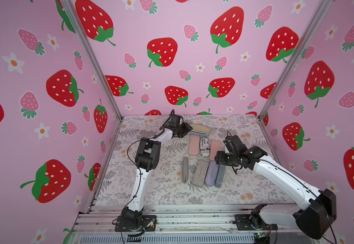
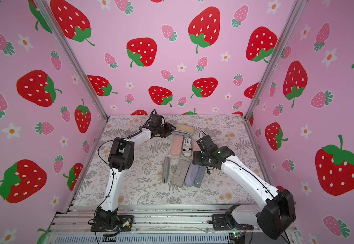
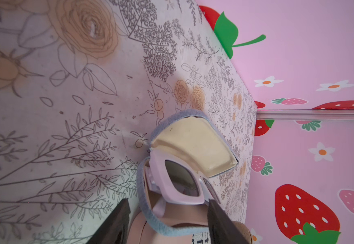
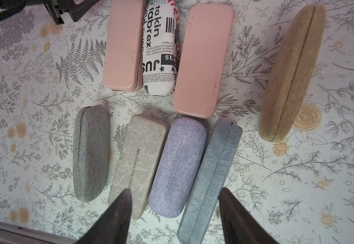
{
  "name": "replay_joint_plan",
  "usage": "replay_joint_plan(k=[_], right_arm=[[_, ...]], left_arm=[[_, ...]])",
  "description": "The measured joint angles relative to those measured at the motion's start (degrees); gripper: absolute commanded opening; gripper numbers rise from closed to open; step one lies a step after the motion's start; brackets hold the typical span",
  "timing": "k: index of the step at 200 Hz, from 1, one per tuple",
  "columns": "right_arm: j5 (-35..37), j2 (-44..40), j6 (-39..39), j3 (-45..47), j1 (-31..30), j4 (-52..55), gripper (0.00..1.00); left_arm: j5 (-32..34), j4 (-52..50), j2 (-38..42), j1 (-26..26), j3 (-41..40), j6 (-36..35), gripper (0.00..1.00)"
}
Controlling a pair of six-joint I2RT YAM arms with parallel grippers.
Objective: Close the glasses case
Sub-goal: Move the glasses case to the center of the board.
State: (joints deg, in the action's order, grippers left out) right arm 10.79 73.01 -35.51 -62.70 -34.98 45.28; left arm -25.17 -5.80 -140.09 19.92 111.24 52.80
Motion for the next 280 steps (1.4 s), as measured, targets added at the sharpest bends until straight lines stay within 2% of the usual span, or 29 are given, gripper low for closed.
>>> replay_joint_plan(k=[42,90,167,280], right_arm=[[-0.07,0.02,0.00,0.46,0.02,-0.13,0.67],[-0.07,0.02,0.00,0.87,0.02,-0.15,0.67],[-0.04,0.00,0.00,1.18,0.02,-0.15,0.67],[-0.26,0.02,0.22,1.29,0.28,-0.17,0.67]], left_arm=[[-0.42,0.04,0.00,0.02,0.00,0.28,0.48],[-0.59,0.13,0.00,0.35,0.00,0.63,0.48],[-1.01,1.36,-0.92,0.72,0.02,1.07,0.41],[-1.42,3.48,-1.95,0.96,0.15,2.60,0.20]])
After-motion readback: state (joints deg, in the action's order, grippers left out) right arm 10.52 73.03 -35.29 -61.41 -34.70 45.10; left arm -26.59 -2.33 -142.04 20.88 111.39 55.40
